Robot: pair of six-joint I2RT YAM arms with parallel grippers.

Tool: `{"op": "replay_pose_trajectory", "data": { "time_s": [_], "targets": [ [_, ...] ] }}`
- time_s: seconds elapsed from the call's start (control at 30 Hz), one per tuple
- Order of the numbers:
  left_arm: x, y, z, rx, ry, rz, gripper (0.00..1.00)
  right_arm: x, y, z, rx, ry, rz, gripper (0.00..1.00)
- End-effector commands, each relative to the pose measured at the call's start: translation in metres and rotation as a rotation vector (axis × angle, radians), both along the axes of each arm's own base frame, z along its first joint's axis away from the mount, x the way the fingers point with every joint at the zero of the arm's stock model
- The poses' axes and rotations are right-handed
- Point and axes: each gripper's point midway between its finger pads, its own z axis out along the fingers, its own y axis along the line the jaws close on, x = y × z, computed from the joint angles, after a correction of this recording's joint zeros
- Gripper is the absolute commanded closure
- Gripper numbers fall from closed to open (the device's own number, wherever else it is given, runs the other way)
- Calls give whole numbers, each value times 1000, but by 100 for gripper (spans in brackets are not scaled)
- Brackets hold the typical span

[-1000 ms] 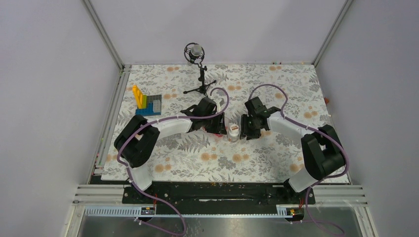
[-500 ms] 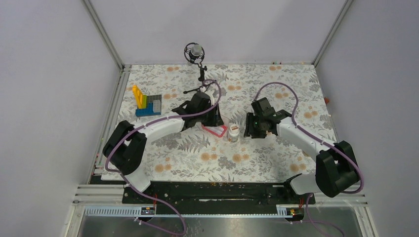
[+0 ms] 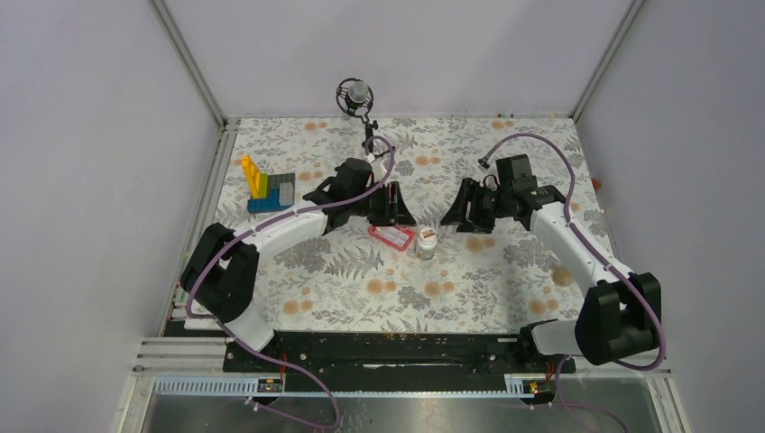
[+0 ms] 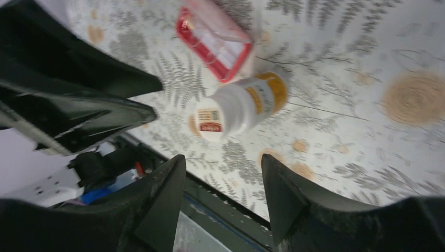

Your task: Sort the pills into containers

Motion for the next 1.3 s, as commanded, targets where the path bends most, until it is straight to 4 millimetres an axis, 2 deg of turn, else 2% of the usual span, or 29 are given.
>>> {"op": "replay_pose_trajectory", "data": {
  "time_s": [0.0, 0.1, 0.33, 0.5, 0.77, 0.9, 1.1, 1.27],
  "targets": [
    [-7, -19, 21, -133, 42, -98, 59, 6, 36, 24, 231, -10, 102, 37],
    [-6, -21, 20, -142, 56, -103, 59, 12, 36, 14, 225, -14, 86, 39],
    [-6, -27, 12, -145, 106, -114, 59, 12, 32, -14, 178, 40, 67, 49],
    [-4, -28, 2, -125, 135, -111, 59, 8, 29, -34, 145, 63, 53, 49],
    [-2, -30, -5, -118, 148, -116, 60, 2, 31, -54, 108, 85, 49, 52],
    [-4, -30, -9, -116, 158, -125, 61, -2, 33, -60, 86, 85, 45, 53],
    [-9, -29, -18, -99, 177, -137, 66, -1, 29, -61, 69, 61, 22, 56],
    [-9, -29, -19, -98, 172, -145, 71, -9, 31, -64, 80, 60, 3, 57]
  ]
}}
